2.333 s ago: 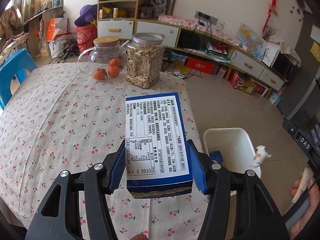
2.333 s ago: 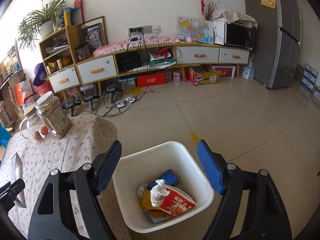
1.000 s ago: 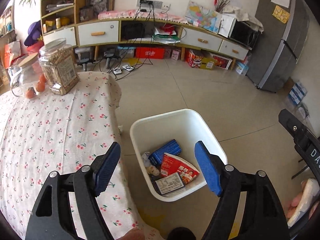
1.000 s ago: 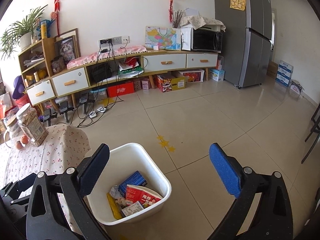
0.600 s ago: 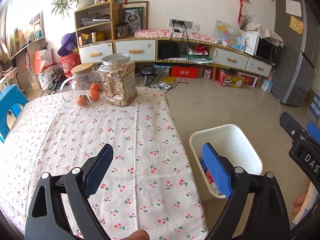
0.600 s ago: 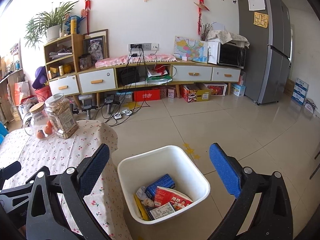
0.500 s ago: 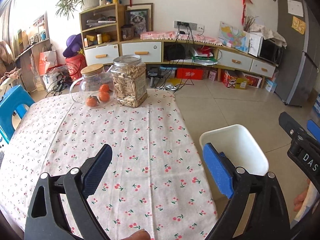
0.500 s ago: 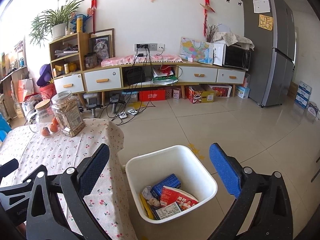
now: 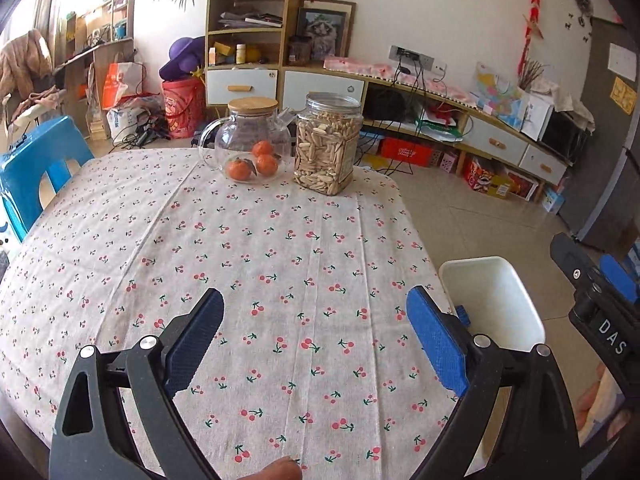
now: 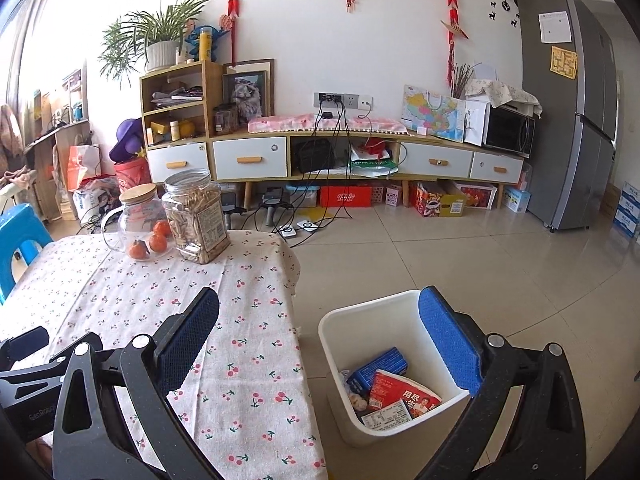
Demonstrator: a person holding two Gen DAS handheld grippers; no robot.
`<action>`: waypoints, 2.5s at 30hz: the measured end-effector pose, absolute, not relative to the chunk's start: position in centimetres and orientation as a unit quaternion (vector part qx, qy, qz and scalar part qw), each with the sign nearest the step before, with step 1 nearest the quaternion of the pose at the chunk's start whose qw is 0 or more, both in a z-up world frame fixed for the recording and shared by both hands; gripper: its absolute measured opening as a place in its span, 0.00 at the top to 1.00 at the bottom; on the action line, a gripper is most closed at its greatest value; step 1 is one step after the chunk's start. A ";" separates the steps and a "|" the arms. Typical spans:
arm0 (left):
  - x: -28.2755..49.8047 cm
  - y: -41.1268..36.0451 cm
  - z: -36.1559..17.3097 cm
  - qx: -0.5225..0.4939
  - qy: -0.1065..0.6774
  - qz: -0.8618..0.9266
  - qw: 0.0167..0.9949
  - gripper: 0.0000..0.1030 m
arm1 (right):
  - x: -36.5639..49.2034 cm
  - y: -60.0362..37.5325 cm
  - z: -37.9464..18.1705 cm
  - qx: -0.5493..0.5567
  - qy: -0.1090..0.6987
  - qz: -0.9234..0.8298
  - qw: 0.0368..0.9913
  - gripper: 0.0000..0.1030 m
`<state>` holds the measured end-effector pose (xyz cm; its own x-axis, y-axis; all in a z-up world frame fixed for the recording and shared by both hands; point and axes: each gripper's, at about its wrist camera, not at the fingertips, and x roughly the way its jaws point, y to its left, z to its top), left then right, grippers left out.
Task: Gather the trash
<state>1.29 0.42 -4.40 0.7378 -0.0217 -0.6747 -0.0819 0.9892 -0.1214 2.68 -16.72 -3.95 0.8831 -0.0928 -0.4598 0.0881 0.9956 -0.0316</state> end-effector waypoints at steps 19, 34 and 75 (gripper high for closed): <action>0.9 3.1 -4.6 -0.080 0.360 0.033 0.929 0.13 | 3.5 -13.5 -5.7 -0.044 0.260 -0.015 0.964 0.07; 1.2 3.3 -4.4 -0.076 0.355 0.034 0.931 0.13 | 3.6 -13.2 -6.2 -0.044 0.263 -0.010 0.964 0.07; 1.5 2.8 -4.7 -0.069 0.352 0.020 0.933 0.20 | 3.5 -14.0 -6.4 -0.046 0.280 0.007 0.959 0.07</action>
